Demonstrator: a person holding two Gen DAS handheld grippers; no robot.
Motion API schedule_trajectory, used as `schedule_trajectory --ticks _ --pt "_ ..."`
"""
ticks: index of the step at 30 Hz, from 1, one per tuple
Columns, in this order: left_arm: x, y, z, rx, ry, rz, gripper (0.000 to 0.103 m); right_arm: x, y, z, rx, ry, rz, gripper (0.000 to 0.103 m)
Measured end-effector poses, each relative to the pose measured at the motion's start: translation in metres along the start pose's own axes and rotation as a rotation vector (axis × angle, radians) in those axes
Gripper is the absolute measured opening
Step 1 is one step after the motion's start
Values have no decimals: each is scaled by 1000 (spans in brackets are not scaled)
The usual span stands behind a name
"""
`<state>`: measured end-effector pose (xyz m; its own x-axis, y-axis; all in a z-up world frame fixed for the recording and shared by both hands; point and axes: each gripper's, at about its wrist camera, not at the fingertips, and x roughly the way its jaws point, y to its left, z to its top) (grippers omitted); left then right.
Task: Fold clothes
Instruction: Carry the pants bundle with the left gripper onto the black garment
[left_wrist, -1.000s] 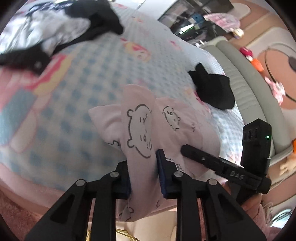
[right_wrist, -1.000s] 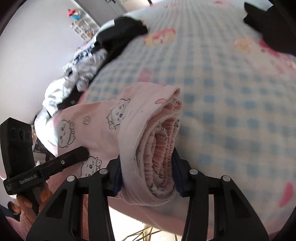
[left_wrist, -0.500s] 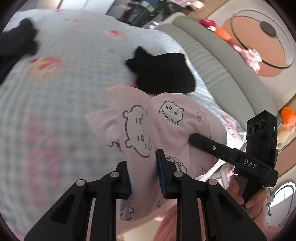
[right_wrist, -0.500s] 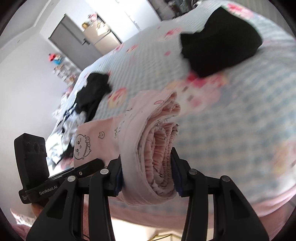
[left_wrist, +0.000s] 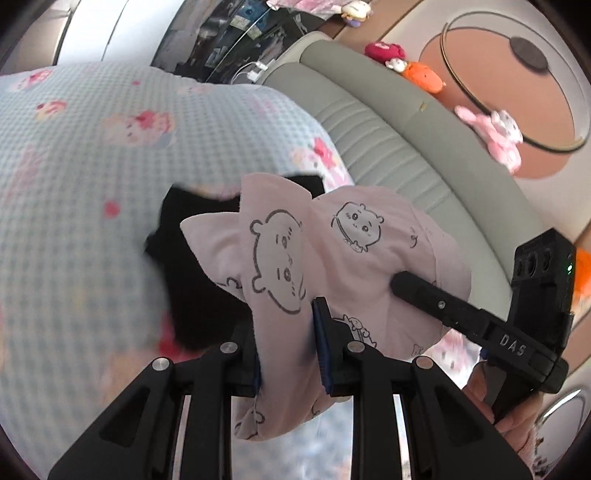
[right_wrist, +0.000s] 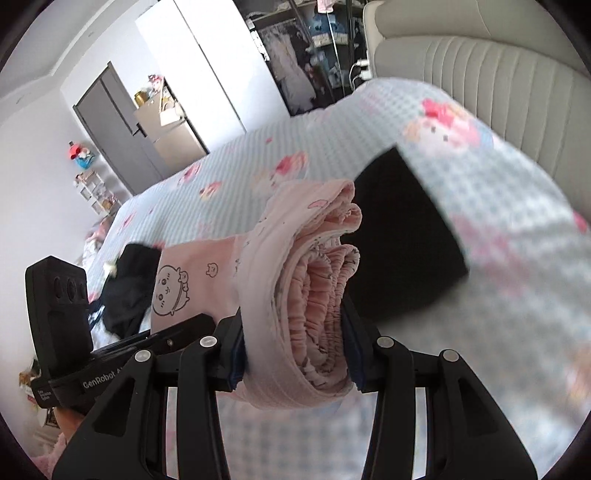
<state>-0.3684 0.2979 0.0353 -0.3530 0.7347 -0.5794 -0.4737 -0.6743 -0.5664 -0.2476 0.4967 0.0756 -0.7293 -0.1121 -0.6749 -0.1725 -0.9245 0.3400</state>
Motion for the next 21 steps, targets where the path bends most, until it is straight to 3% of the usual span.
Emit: schedule_trajectory --ticks 5,7,8,10,12,14,16,18,20,21 --pt "78 42 29 -100 -47 -42 24 70 -58 49 22 -32 30 46" --pt "121 68 27 -164 20 -28 24 107 -83 52 27 9 -2 46" --pt "140 80 24 -198 56 -21 26 132 -98 50 40 71 -53 46" --pt "160 96 20 -253 92 -25 37 152 -117 46 63 111 -56 47" --pt "160 100 17 -273 83 -15 47 146 -129 47 111 70 22 49" --pt "151 94 17 -235 77 20 47 132 -139 51 159 44 78 50" --pt "140 87 19 -194 58 65 46 119 -145 54 182 33 74 50" --pt "122 77 25 -117 -18 139 44 97 -149 58 190 -22 20 50" --pt "109 59 29 -46 -85 155 44 72 -144 62 163 -103 -98 53" --pt "106 50 31 -15 -107 152 44 65 -140 62 148 -136 -116 53"
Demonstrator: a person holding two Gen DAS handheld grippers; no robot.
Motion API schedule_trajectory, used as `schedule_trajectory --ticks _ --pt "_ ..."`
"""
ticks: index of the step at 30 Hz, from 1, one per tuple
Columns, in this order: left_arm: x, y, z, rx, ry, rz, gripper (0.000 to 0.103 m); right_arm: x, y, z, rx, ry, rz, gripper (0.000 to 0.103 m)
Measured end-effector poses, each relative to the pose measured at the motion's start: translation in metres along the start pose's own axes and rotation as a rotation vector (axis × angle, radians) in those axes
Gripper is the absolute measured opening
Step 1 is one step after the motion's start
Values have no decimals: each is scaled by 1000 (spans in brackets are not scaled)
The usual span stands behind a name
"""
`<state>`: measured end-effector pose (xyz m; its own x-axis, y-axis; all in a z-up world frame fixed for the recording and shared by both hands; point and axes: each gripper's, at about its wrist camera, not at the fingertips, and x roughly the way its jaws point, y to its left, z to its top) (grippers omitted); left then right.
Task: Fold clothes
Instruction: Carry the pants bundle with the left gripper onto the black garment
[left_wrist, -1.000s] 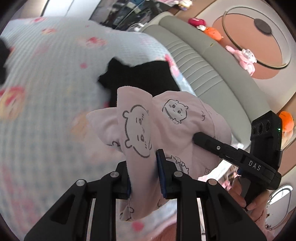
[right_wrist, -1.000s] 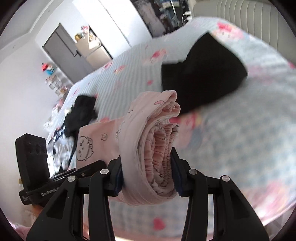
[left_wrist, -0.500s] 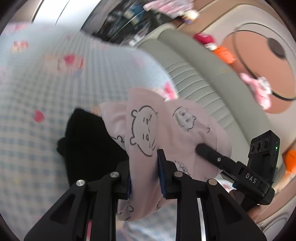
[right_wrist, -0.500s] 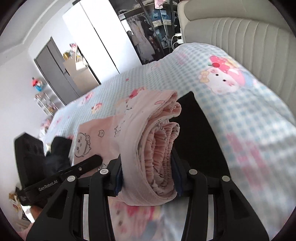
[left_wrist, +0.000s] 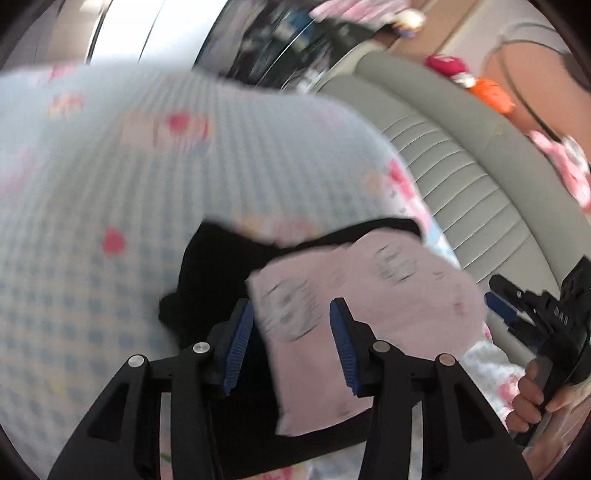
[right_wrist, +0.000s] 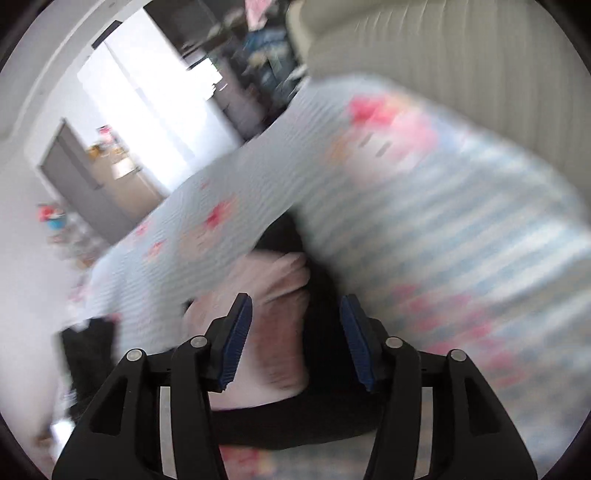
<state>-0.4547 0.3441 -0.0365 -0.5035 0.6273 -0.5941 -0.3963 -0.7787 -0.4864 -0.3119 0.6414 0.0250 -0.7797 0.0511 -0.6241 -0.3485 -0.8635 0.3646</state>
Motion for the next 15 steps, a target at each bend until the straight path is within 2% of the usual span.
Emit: schedule_trajectory --ticks 1,2,6,8,9,11,14,15 --pt "2 -7 1 18 5 -21 45 -7 4 0 -13 -35 -9 54" --pt "7 -13 0 36 24 -27 45 -6 15 -2 -42 -22 18 53" --pt "43 -19 -16 50 139 35 44 10 70 -31 -232 28 8 50" --pt "53 -16 -22 32 158 41 44 18 84 -44 -293 26 -54 46" --pt "55 -13 -24 22 157 35 45 17 87 -49 -309 14 -73 46" --pt "57 -7 -24 0 161 22 46 18 90 -58 -326 10 -53 48" --pt "60 -2 -21 -2 174 9 47 45 83 -60 -364 75 -128 46" --pt "59 -2 -21 4 175 9 48 50 74 -60 -341 99 -130 47"
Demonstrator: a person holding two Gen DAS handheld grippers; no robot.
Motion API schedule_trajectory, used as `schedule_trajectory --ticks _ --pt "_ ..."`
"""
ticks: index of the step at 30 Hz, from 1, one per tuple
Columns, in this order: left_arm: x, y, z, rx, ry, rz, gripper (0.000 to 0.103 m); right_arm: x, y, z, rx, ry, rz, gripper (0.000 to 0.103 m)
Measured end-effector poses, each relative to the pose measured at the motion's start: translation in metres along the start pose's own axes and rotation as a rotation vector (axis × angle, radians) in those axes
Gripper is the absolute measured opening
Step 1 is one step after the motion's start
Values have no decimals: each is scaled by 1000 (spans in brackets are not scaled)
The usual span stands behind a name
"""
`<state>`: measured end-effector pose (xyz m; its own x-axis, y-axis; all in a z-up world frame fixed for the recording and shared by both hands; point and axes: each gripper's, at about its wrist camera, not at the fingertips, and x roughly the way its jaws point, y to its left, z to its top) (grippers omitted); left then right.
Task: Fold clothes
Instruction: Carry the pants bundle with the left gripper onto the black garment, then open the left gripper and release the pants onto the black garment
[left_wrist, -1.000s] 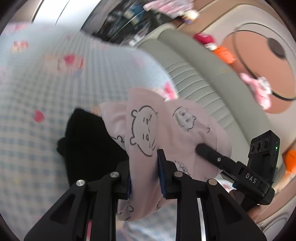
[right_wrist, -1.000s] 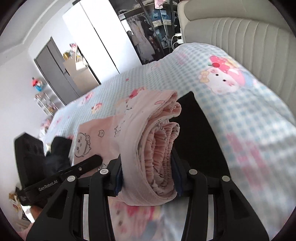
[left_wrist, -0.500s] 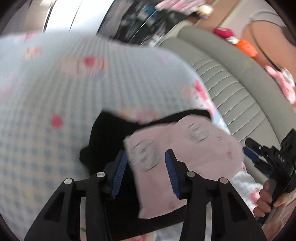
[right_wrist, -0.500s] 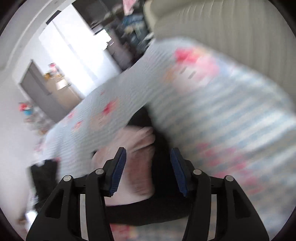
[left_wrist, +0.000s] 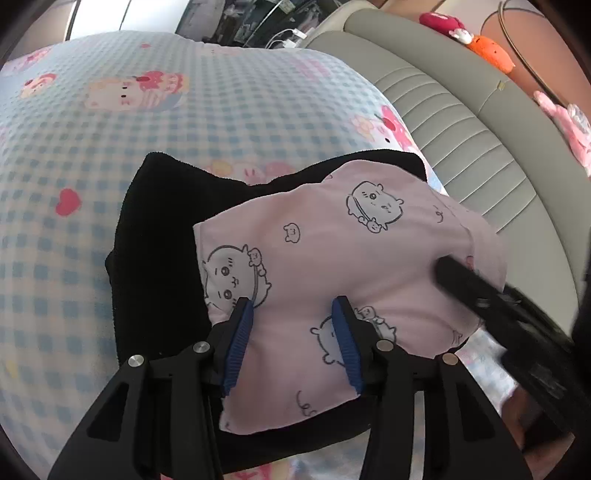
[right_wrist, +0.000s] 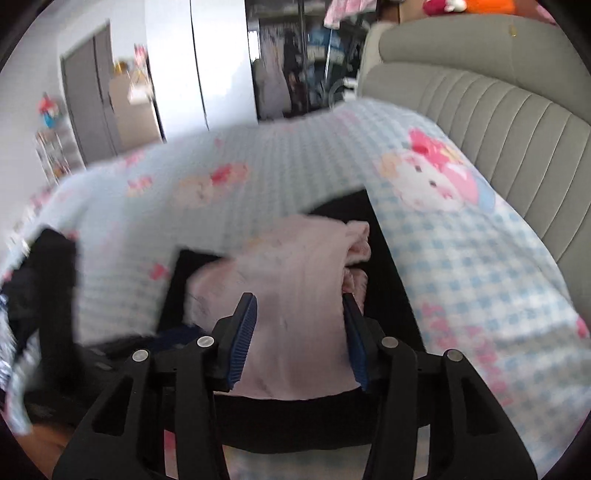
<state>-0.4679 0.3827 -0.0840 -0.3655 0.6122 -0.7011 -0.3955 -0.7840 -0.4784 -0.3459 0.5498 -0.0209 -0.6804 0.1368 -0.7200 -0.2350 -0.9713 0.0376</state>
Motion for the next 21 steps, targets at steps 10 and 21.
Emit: schedule_trajectory --ticks 10,21 --pt "-5 30 -21 -70 -19 9 50 21 -32 -19 60 39 11 55" --pt "-66 31 2 -55 -69 114 58 -37 -1 2 47 -123 -70 58"
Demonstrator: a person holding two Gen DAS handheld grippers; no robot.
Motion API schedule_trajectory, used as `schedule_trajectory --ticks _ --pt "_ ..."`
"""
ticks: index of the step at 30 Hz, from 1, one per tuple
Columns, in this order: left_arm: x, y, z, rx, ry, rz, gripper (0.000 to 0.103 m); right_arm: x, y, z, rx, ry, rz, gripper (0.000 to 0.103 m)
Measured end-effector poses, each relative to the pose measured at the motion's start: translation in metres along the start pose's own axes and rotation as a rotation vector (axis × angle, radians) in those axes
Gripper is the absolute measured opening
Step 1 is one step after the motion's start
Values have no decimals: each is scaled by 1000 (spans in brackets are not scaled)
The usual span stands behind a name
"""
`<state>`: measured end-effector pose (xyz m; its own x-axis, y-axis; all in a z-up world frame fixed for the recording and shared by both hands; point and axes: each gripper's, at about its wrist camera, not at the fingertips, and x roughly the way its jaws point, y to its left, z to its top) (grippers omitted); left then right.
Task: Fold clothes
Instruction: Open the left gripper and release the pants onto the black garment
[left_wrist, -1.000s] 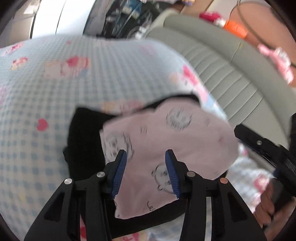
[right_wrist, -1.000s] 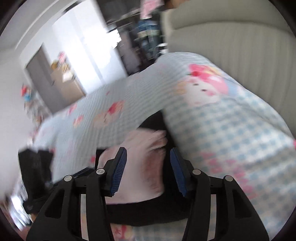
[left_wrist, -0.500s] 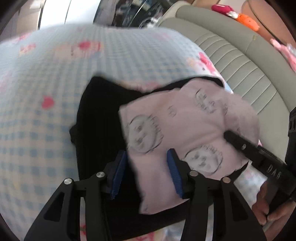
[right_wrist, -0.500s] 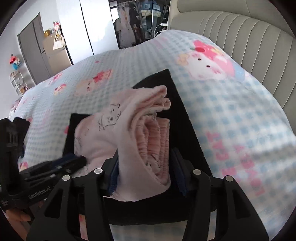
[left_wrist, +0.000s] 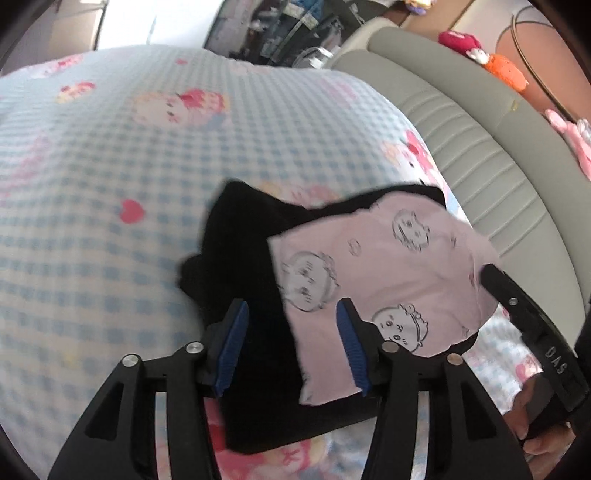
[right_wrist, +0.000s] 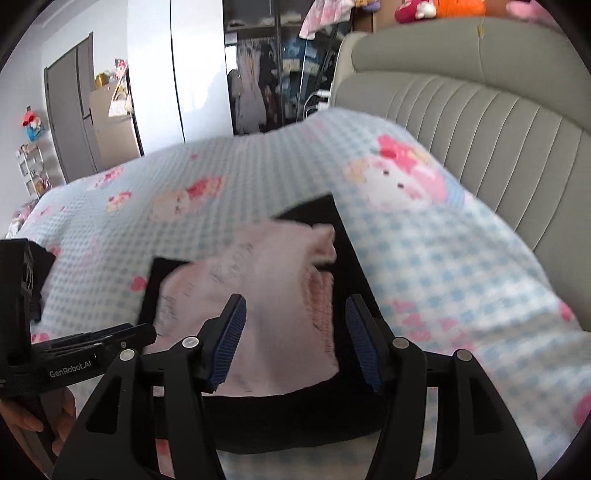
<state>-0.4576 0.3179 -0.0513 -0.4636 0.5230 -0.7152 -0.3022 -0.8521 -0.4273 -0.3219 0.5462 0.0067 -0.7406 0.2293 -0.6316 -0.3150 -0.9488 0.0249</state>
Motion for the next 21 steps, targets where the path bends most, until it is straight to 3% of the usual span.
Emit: schedule_trajectory --ticks 3,5,6,10,21 --pt "-33 16 10 -30 -50 43 68 -14 12 14 53 12 13 62" --pt "-56 27 16 -37 -83 69 74 -24 24 20 75 25 40 75" --pt "-67 32 19 -38 -97 83 76 -29 32 19 75 24 52 76" --pt "-106 60 26 -23 -126 176 77 -39 77 23 31 37 91 84" --pt "-200 149 12 -51 -156 356 77 -52 182 -10 5 137 209 84"
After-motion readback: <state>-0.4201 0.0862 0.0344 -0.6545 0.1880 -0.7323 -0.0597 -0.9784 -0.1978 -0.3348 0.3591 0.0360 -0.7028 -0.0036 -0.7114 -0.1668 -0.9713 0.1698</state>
